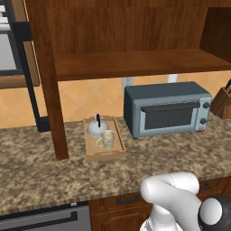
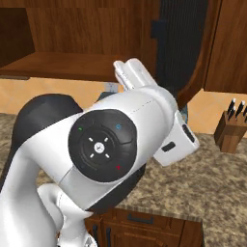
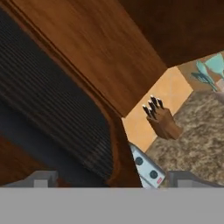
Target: Pick the kettle from the counter and place it on the tray. Then pick the mug from the cabinet and place it on the tray. Then close the cabinet doors.
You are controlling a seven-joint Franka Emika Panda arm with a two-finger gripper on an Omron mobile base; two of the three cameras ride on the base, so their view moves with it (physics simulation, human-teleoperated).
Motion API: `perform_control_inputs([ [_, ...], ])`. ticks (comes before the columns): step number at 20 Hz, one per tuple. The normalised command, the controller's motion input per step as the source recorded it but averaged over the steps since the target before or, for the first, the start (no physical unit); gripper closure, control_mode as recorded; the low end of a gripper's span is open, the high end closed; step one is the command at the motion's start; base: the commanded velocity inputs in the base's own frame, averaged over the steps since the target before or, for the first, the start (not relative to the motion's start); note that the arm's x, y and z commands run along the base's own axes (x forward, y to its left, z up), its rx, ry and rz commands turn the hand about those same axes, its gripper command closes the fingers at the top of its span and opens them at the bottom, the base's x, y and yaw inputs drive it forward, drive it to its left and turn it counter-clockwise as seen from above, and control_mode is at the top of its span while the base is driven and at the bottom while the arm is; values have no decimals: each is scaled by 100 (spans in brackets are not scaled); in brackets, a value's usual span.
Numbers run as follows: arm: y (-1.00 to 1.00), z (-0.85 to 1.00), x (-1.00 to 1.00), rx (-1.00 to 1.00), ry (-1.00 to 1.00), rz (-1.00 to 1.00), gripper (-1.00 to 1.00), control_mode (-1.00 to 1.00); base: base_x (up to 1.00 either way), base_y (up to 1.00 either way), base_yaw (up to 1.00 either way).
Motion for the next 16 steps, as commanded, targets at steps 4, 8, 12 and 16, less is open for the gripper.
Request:
perform_control_inputs([
  [4, 65, -17, 68, -20, 20, 19, -100, -100, 0, 0, 0],
  [8, 52, -18, 73, -23, 25, 22, -100, -100, 0, 0, 0],
  [12, 51, -26, 78, -23, 19, 21, -100, -100, 0, 0, 0],
  [16, 45, -50, 83, -21, 12, 26, -100, -100, 0, 0, 0],
])
